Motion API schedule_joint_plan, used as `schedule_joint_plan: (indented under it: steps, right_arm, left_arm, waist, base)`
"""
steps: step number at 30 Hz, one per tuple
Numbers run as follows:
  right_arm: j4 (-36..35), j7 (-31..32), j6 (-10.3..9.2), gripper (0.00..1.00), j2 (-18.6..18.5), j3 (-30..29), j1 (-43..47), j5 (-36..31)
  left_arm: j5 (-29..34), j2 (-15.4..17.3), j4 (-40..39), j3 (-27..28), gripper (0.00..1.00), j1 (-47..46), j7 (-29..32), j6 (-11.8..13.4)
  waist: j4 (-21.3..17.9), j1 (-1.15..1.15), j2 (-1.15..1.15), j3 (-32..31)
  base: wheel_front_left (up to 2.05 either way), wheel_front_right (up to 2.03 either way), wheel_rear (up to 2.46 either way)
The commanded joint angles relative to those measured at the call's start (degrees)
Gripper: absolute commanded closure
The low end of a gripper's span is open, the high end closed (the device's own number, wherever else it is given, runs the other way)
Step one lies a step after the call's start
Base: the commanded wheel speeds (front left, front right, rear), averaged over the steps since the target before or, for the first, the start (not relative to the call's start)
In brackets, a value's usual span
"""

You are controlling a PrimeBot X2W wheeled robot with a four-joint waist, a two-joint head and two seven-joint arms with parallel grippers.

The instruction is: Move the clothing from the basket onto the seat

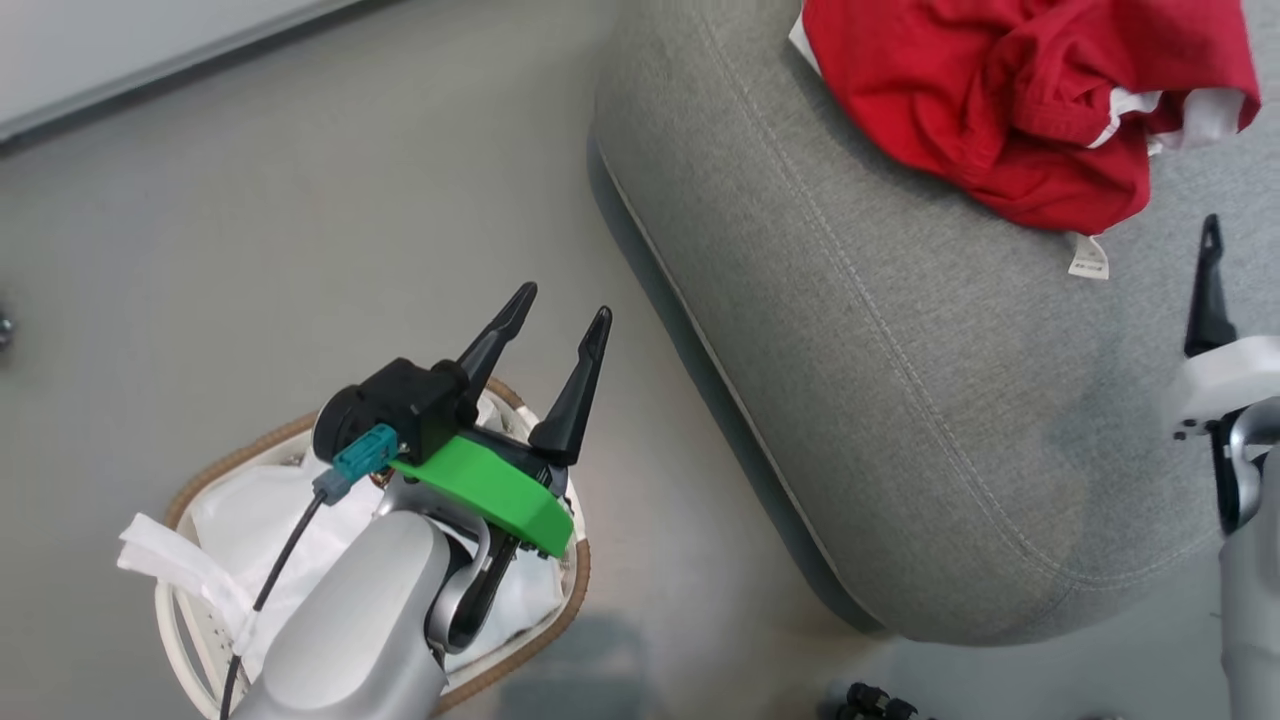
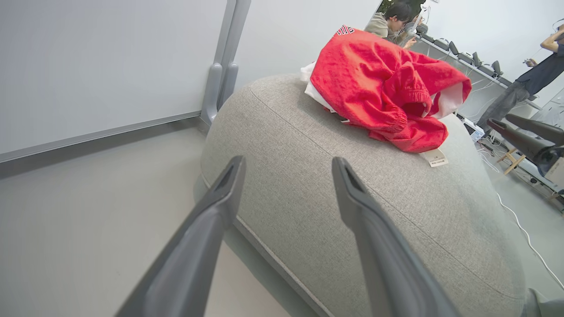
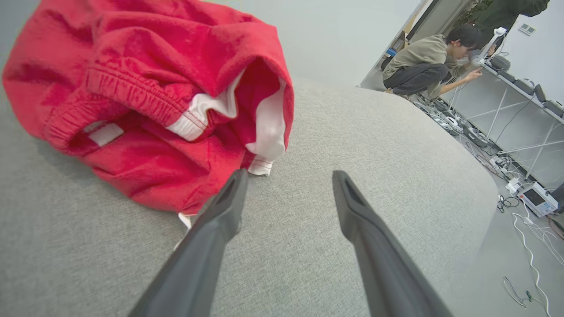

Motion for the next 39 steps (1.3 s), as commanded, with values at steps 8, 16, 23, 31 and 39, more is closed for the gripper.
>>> schedule_joint_plan:
  steps: [8, 16, 23, 31, 39]
  right_arm:
    - [-7.1, 0.0, -0.08, 0.0, 2.1, 8.6, 5.3, 6.7]
    - [-10.2, 0.0, -0.08, 0.0, 4.9, 16.0, 7.5, 11.3]
    - [-10.3, 0.0, -0.08, 0.0, 6.0, 20.6, 9.8, 12.7]
    - [-9.8, 0.0, -0.08, 0.0, 6.0, 23.1, 12.5, 16.7]
    - [-9.4, 0.0, -0.08, 0.0, 6.0, 23.5, 16.8, 18.8]
  left_arm:
    - [1.6, -2.4, 1.2, 4.9, 0.0, 5.8, 0.0, -0.2]
    - [6.1, -4.0, 1.5, 12.9, 0.0, 11.5, 0.0, -0.2]
    - [12.4, -5.9, 2.6, 23.3, 0.0, 16.3, 0.0, 0.1]
    - [18.8, -7.3, 2.6, 33.1, 0.0, 20.4, 0.0, 0.9]
    - [21.6, -7.8, 1.5, 37.6, 0.0, 24.9, 0.0, 0.4]
  waist:
    - [3.4, 0.0, 0.0, -9.5]
    - [9.0, 0.0, 0.0, -13.7]
    - [15.0, 0.0, 0.0, -16.0]
    - [20.0, 0.0, 0.0, -18.2]
    - [22.8, 0.0, 0.0, -21.2]
  base:
    - [0.0, 0.0, 0.0]
    - [0.0, 0.0, 0.0]
    - [0.0, 0.0, 0.0]
    - [0.0, 0.0, 0.0]
    - [0.0, 0.0, 0.0]
